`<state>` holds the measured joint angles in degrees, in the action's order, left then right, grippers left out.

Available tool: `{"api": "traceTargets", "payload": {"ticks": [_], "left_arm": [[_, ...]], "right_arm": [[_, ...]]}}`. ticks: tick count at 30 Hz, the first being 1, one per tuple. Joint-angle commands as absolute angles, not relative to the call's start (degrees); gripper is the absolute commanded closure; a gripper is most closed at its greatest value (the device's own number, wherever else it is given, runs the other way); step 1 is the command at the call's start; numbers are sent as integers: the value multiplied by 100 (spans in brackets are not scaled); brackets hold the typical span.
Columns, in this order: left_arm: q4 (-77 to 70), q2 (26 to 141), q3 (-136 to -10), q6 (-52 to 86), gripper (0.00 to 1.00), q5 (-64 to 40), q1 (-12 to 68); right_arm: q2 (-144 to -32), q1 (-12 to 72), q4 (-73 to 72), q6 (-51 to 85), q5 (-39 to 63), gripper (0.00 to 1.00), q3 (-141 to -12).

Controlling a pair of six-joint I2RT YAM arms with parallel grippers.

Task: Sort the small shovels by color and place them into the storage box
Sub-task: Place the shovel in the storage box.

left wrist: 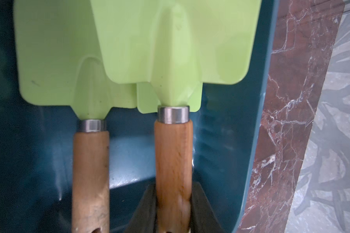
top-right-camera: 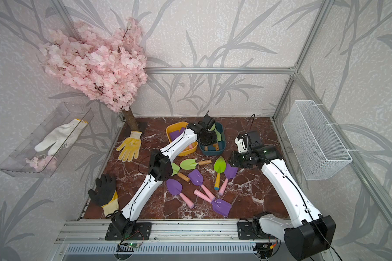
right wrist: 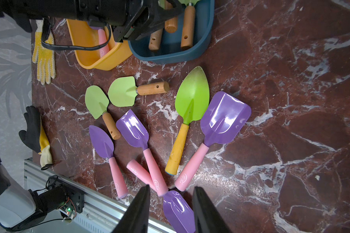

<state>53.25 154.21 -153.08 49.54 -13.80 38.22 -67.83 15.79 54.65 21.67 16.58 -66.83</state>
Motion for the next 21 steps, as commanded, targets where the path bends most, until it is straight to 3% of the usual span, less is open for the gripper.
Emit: {"api": "traceTargets", "payload": {"ticks": [1, 21], "left_arm": [[5466, 15369, -15407, 4852, 100, -1304, 3835], [6004, 15126, -15138, 4847, 100, -1045, 3902]], "right_arm": [[-6664, 1556, 5455, 2170, 1653, 61, -6586], [-6653, 1556, 5418, 2156, 1670, 61, -6473]]}}
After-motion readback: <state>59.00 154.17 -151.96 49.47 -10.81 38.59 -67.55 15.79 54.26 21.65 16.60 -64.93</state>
